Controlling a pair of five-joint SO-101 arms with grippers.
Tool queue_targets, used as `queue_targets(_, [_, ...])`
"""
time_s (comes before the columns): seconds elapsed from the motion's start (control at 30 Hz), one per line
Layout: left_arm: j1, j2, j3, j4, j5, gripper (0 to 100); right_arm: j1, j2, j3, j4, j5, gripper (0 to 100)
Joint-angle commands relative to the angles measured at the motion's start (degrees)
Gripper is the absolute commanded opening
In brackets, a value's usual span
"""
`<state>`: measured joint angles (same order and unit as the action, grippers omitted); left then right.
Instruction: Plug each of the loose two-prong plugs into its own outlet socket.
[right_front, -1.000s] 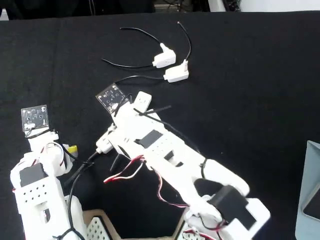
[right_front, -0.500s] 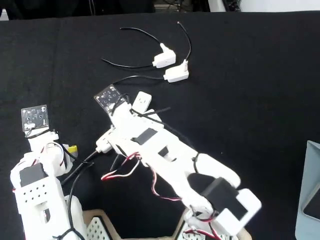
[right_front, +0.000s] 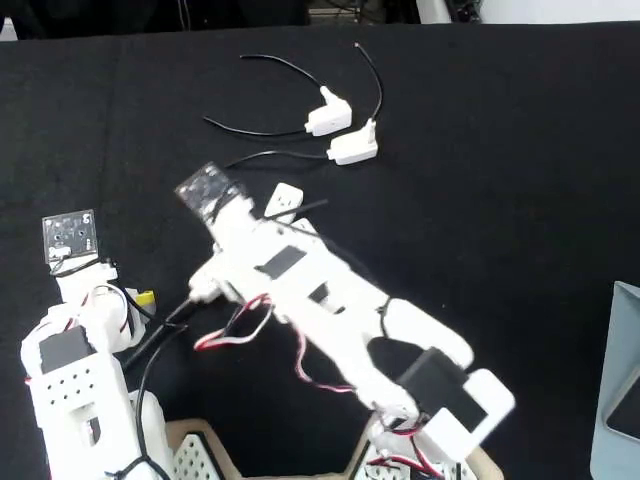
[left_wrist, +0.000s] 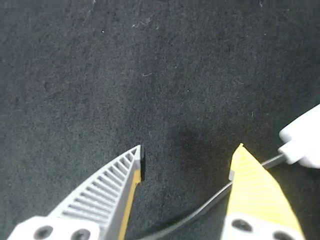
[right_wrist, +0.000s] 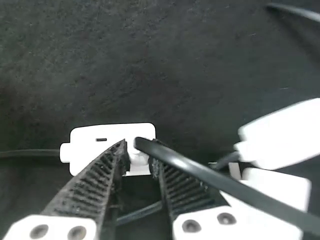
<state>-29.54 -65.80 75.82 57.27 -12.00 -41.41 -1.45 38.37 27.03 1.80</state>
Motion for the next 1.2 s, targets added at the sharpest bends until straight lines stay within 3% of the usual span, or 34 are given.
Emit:
queue_targets(0.0, [-0.48,-0.35,-0.31,-1.05,0.53,28,6.07,-6.2,-2.51,-0.18,0.26,1.1])
queue_targets(0.13, [-0.48,-0.35,-0.31,-1.05,0.53,28,12.57,-8.13,-5.41,-0.18,-0.26,1.1])
queue_targets(0.27, [-0.48,-0.35,-0.31,-1.05,0.44,28,18.02,-8.13,-7.78,-1.93,-5.36,1.2])
queue_targets(0.57, [-0.48,-0.79,0.57,-1.32,0.35,28,29.1,-8.04,-7.6,-7.03,-5.89,1.5])
queue_targets(0.8, [-0.48,-0.79,0.57,-1.32,0.35,28,32.88,-0.48,-9.36,-9.76,-5.98,2.4])
queue_targets(0.97, [-0.4,-0.79,0.66,-1.32,0.35,28,33.76,2.15,-14.55,-0.88,-8.35,14.8])
queue_targets(1.17, [-0.4,-0.79,0.66,-1.32,0.35,28,33.67,-4.97,-21.23,16.88,-9.05,15.2])
